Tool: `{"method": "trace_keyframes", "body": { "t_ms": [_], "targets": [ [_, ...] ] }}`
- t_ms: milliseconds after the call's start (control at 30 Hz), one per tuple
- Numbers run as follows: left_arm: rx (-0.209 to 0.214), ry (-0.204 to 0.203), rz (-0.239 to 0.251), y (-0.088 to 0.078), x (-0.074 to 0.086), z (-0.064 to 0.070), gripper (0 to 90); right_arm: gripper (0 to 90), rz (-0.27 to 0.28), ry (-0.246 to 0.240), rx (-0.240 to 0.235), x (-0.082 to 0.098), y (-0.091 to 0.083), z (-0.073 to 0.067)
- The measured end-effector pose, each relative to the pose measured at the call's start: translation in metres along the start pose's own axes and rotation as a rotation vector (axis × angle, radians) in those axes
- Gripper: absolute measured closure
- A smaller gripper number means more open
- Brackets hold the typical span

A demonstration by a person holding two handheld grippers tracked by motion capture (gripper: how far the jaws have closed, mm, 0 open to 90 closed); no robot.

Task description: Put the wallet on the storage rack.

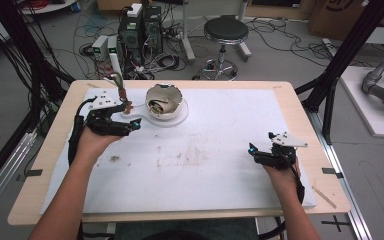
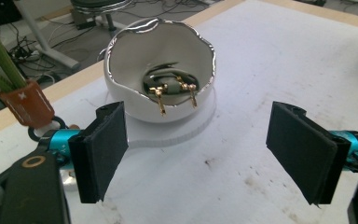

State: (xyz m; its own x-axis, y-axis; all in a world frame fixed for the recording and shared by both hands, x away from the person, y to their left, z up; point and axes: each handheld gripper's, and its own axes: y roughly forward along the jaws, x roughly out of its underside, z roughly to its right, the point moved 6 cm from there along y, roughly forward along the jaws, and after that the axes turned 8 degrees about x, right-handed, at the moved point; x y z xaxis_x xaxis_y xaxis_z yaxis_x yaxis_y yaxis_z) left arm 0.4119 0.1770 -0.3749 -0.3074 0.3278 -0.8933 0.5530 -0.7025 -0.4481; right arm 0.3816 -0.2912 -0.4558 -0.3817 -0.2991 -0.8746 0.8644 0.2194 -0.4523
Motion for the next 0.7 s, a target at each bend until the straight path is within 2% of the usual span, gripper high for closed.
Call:
{"method": "trace_keyframes", "body": {
  "t_ms": [200, 300, 433, 500, 700],
  "targets": [
    [0.029, -0.033, 0.024, -0.005, 0.015, 0.000, 20.0, 17.1, -0.005, -0.008, 0.000, 0.000, 0.001, -0.001],
    [0.051, -0.034, 0.034, -0.006, 0.022, 0.000, 19.5, 17.1, -0.004, -0.009, -0.001, 0.000, 0.001, -0.001],
    [0.040, -0.024, -0.008, -0.003, 0.034, -0.001, 19.4, 17.1, -0.007, -0.008, -0.004, 0.001, 0.002, -0.001],
    [0.043, -0.034, 0.003, -0.001, 0.037, -0.002, 19.4, 17.1, -0.009, -0.007, -0.003, 0.001, 0.002, -0.001],
    [0.039, -0.027, 0.006, 0.001, 0.040, -0.002, 19.4, 17.1, -0.010, -0.007, -0.002, 0.001, 0.002, -0.001]
  ]
}}
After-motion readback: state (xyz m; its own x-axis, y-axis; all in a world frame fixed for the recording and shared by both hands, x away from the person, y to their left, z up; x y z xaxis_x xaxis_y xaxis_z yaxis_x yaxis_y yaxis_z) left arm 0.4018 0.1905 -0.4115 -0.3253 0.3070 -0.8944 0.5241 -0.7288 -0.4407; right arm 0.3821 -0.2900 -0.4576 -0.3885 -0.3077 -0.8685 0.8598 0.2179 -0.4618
